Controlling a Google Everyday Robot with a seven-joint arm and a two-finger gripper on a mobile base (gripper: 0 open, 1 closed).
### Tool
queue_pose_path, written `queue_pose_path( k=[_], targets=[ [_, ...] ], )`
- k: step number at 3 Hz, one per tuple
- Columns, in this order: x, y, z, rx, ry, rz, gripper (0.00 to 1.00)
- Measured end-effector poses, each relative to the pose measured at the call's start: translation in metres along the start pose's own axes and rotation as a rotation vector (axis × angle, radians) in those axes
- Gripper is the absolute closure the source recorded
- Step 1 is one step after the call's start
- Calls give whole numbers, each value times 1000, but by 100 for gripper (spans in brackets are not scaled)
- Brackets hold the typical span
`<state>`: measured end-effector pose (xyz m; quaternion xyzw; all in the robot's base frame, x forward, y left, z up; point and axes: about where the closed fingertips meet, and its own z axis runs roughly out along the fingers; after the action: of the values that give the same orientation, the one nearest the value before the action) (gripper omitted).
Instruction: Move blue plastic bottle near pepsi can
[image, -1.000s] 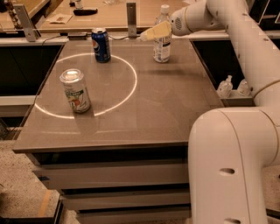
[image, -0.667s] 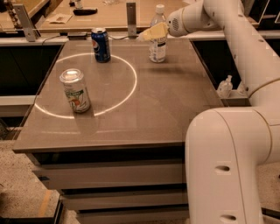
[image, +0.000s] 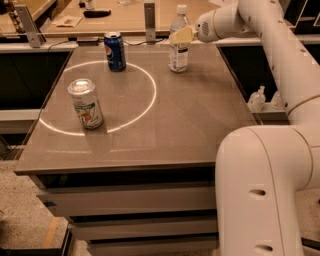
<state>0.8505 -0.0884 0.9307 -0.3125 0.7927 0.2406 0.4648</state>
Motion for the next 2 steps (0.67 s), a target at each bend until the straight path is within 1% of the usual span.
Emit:
queue_pose_path(
  k=[1,2],
  targets=[
    [-1,-1,-9,-4,-17,-5,88],
    [-10,10,-28,-23,-37,-8,100]
  ],
)
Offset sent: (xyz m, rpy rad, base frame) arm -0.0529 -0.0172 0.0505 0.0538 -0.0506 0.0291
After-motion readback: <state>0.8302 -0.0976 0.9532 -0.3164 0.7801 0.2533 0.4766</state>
